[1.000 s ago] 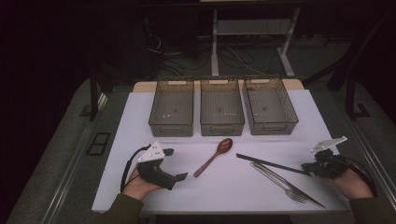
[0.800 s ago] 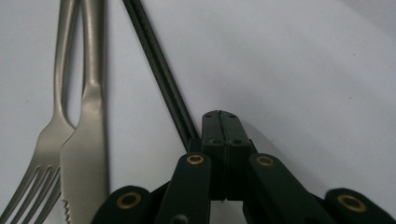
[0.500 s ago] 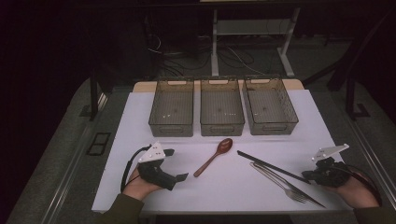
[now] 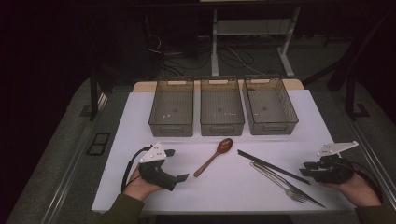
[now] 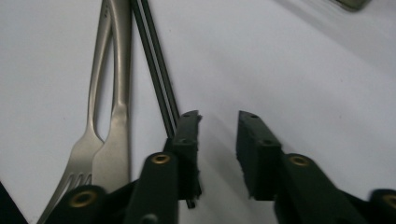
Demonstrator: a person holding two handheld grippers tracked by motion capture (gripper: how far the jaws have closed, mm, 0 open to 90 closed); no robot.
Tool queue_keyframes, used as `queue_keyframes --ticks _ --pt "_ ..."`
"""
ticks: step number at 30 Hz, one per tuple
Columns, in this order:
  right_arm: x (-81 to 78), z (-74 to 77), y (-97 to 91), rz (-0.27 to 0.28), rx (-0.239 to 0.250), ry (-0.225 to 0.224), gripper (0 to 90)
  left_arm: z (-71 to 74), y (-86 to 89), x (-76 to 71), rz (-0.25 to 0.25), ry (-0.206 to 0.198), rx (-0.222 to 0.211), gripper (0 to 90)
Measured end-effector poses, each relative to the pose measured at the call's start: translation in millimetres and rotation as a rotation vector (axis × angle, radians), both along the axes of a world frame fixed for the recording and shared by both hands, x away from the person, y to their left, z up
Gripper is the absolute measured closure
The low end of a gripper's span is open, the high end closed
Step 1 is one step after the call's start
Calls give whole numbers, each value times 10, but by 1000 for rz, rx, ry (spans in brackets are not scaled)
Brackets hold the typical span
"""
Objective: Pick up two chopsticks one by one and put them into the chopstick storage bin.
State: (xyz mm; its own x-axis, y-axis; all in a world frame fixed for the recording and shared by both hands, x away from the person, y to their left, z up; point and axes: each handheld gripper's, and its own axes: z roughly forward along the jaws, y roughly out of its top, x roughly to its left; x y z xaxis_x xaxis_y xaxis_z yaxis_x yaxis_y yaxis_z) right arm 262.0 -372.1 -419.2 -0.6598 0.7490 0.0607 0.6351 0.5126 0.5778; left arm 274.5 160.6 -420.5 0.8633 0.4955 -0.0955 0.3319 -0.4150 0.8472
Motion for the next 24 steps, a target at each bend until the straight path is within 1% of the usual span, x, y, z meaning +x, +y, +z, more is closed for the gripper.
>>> queue_keyframes --ticks 1,3,4,5,6,7,8,9,12,13,14,15,18,20,23,24 --pt "0 0 0 0 0 0 610 0 -2 -2 0 0 0 0" --pt "14 1 19 5 8 -1 568 1 -4 -3 -1 1 3 0" --pt "32 5 41 8 11 -8 560 0 -9 -2 -3 2 4 0" --pt "41 7 62 9 19 -11 563 0 -9 -2 -3 2 4 0" --pt "51 16 82 21 19 -12 562 -2 -12 -4 -3 5 4 0" --pt "51 16 82 21 19 -12 562 -4 -18 -5 -3 5 4 0" --pt "64 21 106 33 17 -21 563 -6 -21 -4 -5 3 5 0" --pt "92 37 162 63 31 -22 575 -7 -23 -5 -5 4 4 0" --pt "137 45 259 94 49 -33 590 -9 -29 -7 -5 5 1 0" --pt "137 45 259 94 49 -33 590 -11 -31 -7 -5 5 2 0" --pt "173 33 316 108 62 -27 620 -11 -30 -6 -9 5 7 0" --pt "173 33 316 108 62 -27 620 -16 -36 -6 -10 4 5 0" --pt "234 -6 374 142 76 -30 651 -17 -42 -7 -11 4 7 0" --pt "261 -39 412 147 72 -25 683 -23 -47 -11 -5 10 -3 0" --pt "265 -64 424 148 83 -30 725 -22 -36 -6 -9 13 7 0" --pt "268 -83 427 152 89 -38 753 -22 -37 -5 -9 13 7 0"
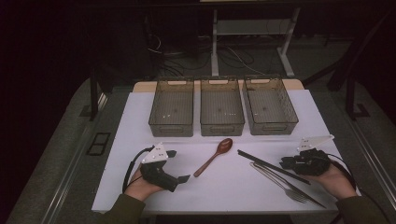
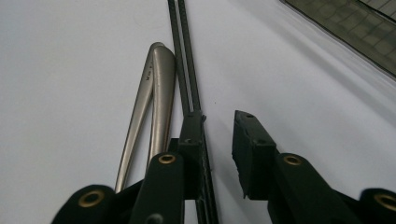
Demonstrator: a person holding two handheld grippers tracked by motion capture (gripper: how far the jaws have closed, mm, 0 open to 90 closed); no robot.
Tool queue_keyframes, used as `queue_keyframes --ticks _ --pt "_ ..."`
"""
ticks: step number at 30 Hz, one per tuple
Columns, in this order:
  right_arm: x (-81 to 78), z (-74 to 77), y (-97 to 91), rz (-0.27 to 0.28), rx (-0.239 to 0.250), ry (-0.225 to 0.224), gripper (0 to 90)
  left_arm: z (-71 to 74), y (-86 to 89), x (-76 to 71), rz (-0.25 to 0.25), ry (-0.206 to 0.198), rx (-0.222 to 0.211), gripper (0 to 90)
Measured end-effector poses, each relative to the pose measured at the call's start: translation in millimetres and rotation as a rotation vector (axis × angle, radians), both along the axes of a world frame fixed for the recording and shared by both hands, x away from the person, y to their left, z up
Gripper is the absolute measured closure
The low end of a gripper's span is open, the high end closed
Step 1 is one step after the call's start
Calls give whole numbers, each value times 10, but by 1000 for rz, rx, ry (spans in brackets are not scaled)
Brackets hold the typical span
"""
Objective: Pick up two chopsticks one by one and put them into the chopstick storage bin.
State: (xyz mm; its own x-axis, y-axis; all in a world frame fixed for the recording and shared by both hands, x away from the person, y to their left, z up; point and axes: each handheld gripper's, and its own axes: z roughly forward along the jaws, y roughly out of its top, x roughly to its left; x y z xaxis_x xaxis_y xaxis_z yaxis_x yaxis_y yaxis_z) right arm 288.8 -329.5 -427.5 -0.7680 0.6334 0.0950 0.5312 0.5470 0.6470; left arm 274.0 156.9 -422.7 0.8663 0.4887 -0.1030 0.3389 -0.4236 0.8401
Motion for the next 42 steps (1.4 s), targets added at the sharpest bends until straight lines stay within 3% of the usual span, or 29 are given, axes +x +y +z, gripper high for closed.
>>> queue_keyframes --ticks 15,42 --pt "5 -122 45 46 -14 9 834 -7 -9 -1 -4 -1 0 0" --pt "27 -216 1 72 2 -17 841 -7 -14 -6 -4 -2 -1 0"
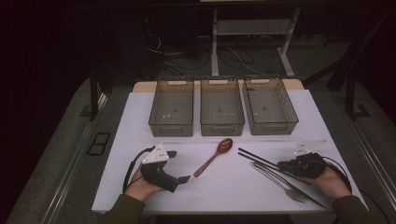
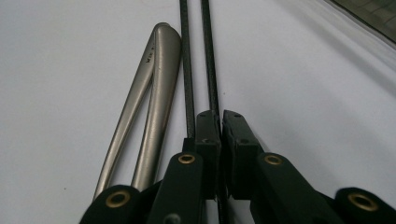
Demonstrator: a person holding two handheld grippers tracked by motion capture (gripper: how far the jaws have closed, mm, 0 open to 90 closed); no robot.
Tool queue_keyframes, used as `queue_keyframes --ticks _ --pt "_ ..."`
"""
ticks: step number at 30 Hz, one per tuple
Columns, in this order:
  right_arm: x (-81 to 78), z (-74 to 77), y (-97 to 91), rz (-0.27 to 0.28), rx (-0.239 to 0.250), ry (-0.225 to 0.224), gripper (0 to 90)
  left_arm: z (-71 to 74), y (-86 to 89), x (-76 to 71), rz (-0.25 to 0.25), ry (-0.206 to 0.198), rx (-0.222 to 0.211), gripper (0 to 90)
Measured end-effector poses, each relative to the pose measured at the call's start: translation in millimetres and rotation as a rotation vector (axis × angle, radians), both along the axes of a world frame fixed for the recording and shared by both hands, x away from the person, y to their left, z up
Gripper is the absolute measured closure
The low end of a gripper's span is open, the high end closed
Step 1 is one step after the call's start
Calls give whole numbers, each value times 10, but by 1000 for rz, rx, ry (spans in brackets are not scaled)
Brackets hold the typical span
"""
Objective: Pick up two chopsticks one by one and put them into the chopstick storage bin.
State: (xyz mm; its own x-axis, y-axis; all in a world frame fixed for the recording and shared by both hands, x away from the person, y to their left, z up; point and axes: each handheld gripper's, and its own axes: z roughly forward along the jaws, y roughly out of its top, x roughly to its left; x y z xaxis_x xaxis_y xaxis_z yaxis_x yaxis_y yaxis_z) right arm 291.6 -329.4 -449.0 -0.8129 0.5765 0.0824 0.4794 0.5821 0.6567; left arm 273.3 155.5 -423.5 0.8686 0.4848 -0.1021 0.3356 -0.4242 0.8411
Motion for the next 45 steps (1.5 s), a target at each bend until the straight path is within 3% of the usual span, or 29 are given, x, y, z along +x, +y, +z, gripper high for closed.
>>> queue_keyframes --ticks 5,8,13,26,40,45 --pt "-5 3 7 9 -8 -13 849 0 2 2 -2 1 2 0" --pt "10 4 -7 -7 9 11 851 -3 1 3 -2 0 2 0" --pt "13 13 -19 -22 9 14 851 -3 1 2 -2 0 3 0" --pt "1 79 -116 -49 86 10 852 0 4 0 -3 -1 4 0" --pt "-58 286 -210 -65 187 -43 852 -25 44 -6 10 -4 -15 0" --pt "-74 403 -232 -69 219 -84 851 -36 63 -9 17 -10 -22 0"
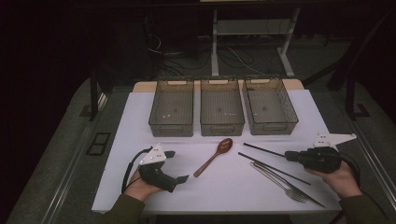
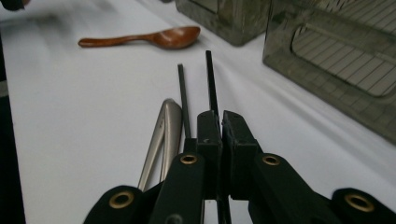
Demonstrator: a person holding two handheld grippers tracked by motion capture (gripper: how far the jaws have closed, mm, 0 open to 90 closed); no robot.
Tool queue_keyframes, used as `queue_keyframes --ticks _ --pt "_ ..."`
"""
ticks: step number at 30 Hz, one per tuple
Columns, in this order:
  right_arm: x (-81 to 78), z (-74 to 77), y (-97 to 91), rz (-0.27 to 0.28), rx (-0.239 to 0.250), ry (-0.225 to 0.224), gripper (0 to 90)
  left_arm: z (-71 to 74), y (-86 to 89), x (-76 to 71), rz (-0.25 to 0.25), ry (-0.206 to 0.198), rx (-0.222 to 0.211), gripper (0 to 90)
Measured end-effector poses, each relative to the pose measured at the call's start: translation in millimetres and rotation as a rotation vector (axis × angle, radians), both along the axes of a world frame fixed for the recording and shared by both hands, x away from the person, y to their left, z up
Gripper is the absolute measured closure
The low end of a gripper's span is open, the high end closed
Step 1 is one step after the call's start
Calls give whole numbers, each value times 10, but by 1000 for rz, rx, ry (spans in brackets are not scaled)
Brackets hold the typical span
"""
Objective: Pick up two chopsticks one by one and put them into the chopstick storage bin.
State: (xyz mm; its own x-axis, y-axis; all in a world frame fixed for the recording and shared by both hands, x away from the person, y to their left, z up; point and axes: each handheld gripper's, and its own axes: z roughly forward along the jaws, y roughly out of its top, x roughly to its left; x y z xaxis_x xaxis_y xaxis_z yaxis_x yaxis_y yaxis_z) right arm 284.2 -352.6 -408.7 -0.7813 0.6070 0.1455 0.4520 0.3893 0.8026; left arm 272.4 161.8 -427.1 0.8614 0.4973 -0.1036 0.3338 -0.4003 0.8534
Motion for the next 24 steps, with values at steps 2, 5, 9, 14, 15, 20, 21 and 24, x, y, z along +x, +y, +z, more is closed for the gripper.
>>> queue_keyframes --ticks 2,5,9,14,15,20,21,24 --pt "-1 37 -5 0 15 -10 851 -3 1 -3 4 1 -6 0" --pt "3 110 7 -6 28 -26 851 -7 6 -8 4 -4 -7 0" --pt "29 189 18 -10 55 -42 851 -19 27 0 8 2 -10 0" --pt "61 305 42 -23 87 -61 851 -21 31 5 8 1 -12 0" --pt "67 329 48 -22 94 -68 851 -21 32 7 9 1 -12 0" --pt "106 427 112 -22 107 -87 851 -24 25 7 6 4 -9 0" --pt "116 439 129 -23 107 -89 851 -24 23 8 5 3 -10 0" --pt "151 469 188 -25 107 -90 851 -25 14 6 3 3 -11 0"
